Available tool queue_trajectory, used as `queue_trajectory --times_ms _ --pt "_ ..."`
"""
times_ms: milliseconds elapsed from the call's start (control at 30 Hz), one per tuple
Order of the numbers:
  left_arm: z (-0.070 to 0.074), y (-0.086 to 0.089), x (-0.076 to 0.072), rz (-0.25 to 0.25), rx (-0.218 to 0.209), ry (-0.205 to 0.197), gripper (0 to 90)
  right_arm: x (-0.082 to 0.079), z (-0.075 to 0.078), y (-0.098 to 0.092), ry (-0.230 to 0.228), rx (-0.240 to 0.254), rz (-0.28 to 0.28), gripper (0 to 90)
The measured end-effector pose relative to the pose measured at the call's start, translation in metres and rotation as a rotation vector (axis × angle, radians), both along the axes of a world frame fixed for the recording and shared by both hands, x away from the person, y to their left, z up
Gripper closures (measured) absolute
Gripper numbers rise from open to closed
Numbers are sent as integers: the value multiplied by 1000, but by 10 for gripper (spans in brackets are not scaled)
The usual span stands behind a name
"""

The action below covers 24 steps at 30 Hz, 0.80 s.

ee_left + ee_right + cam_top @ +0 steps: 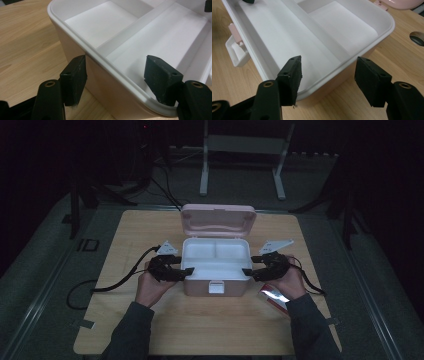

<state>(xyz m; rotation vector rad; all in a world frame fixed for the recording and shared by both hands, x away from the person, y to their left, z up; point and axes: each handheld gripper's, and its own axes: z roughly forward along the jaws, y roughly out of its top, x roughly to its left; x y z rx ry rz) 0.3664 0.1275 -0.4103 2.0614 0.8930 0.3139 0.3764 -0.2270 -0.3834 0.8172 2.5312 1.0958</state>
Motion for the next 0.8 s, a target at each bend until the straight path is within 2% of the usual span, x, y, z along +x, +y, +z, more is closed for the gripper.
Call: queue_trajectory --times_ms 333,467,667,800 --pt "1 -7 -1 -3 7 4 349 -2 0 -7 -3 1 2 394" --pt "0 -7 0 -5 -3 4 349 -2 0 -8 -5 -3 -3 396" --pt "2 -4 -1 3 -25 -27 346 -2 1 -7 -11 -5 2 403" --pt "13 8 -10 18 -64 -76 346 -2 5 -10 -20 7 1 404"
